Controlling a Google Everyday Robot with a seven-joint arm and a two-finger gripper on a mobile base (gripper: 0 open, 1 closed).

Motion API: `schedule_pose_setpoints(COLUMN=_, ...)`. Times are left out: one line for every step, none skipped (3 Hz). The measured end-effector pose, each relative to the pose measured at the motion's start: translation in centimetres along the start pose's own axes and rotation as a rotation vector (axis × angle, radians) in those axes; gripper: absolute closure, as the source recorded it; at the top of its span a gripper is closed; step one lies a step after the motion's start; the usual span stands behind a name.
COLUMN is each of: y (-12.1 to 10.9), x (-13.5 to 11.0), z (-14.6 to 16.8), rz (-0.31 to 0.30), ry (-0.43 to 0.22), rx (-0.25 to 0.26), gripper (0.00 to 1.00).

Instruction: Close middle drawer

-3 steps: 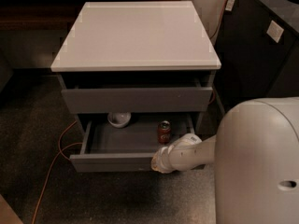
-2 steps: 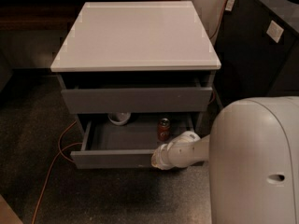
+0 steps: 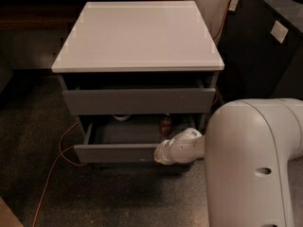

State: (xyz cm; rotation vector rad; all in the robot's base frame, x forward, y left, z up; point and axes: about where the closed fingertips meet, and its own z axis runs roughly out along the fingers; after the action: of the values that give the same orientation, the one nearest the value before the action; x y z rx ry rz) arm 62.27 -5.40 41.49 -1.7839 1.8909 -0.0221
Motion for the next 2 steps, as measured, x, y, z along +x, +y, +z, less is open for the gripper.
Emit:
schedule_pose_setpoints(y=-2.4, x=0.3, z=0.7, rz=-0.012, ry=0.01, rx=0.031, gripper=1.0)
schedule_pose_setpoints(y=-4.6, x=0.4, z=1.2, rz=-0.025, ry=0.013, rx=0.06, gripper=1.0)
